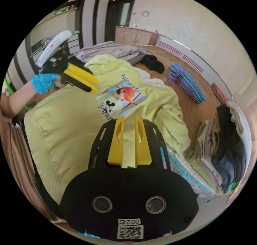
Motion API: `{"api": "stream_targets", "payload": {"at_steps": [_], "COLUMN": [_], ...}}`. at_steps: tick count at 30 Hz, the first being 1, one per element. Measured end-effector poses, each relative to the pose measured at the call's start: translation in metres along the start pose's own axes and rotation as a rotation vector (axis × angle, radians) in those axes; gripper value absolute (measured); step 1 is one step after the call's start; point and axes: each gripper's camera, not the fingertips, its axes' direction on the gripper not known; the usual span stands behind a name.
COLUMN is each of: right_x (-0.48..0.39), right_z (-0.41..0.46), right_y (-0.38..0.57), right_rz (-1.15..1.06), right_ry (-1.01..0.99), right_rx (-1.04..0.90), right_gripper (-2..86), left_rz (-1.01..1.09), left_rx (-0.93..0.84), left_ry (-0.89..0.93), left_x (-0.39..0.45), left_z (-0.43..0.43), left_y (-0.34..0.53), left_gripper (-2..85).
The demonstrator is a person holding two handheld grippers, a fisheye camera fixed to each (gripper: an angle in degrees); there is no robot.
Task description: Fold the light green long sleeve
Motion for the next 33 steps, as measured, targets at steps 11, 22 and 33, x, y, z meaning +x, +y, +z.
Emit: {"api": "stream_targets", "payload": {"at_steps": [11,22,33], "right_x": [-0.023,-0.040,-0.054], "right_z": [0.045,0.037,-0.012], "right_y": [-0.019,-0.014,0.017], "right_rz": [-0.109,-0.073,0.077], "right_ry": [-0.128,-0.057,-0.027], "right_rx": [-0.128,-0.064,0.091], "right_gripper": [8.6,8.0,7.5], "left_rz": [0.038,-0.094,-0.269], "left_rx": [-0.103,-0.067,0.033], "left_ry": [-0.068,-0.101,-0.197], "left_x": [0.015,0.028,0.051], "left_z": [0.016,-0.023,-0.105], "left_y": [0.005,0.036,0.096], "left_gripper": [3.9,4.1,4.5]}}
